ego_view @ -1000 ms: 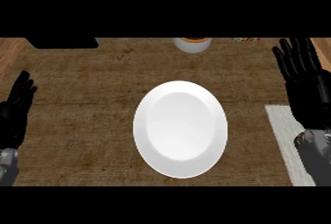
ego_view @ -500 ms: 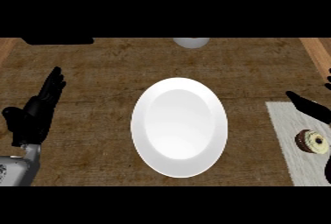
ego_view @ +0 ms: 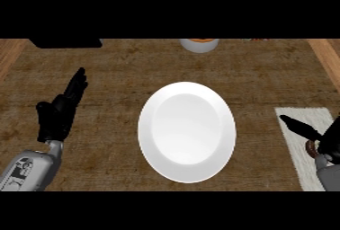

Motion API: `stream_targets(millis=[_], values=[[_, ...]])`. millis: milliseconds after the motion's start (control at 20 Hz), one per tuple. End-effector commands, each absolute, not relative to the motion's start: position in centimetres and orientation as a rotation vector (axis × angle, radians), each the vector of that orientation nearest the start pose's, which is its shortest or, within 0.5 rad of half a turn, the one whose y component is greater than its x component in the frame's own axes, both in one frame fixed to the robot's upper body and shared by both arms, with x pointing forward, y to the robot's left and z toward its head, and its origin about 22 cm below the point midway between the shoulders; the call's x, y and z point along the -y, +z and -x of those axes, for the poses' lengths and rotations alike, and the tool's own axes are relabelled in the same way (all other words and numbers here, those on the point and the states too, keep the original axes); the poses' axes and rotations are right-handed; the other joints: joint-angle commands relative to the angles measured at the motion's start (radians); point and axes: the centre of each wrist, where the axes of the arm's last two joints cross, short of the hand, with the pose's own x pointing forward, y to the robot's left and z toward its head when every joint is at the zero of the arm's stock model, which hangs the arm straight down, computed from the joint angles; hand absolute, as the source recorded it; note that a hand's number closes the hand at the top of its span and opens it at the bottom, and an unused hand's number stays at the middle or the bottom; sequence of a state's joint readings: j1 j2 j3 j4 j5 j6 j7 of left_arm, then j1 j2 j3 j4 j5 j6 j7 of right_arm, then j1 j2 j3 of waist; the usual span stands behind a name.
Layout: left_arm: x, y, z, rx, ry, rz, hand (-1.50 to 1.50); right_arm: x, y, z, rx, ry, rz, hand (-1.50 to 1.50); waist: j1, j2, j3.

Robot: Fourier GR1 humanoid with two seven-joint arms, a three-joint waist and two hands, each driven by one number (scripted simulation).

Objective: Pick the cupcake from the placemat and place it in the plate

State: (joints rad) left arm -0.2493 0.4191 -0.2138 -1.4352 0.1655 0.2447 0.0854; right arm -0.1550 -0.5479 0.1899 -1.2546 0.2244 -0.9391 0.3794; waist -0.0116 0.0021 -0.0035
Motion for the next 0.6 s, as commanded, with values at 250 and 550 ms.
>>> stream_targets(millis=[250,550], values=[[-26.3,3.6,-29.5,1.545,-0.208,-0.238,0.00,35.6,7.5,-26.4,0.977,0.009,1.311,-1.50,-0.012,-0.010,-0.004],[-25.3,3.8,-29.0,1.554,-0.209,-0.230,0.00,34.1,11.4,-25.2,0.688,0.122,1.190,-1.50,-0.012,-0.014,-0.002]])
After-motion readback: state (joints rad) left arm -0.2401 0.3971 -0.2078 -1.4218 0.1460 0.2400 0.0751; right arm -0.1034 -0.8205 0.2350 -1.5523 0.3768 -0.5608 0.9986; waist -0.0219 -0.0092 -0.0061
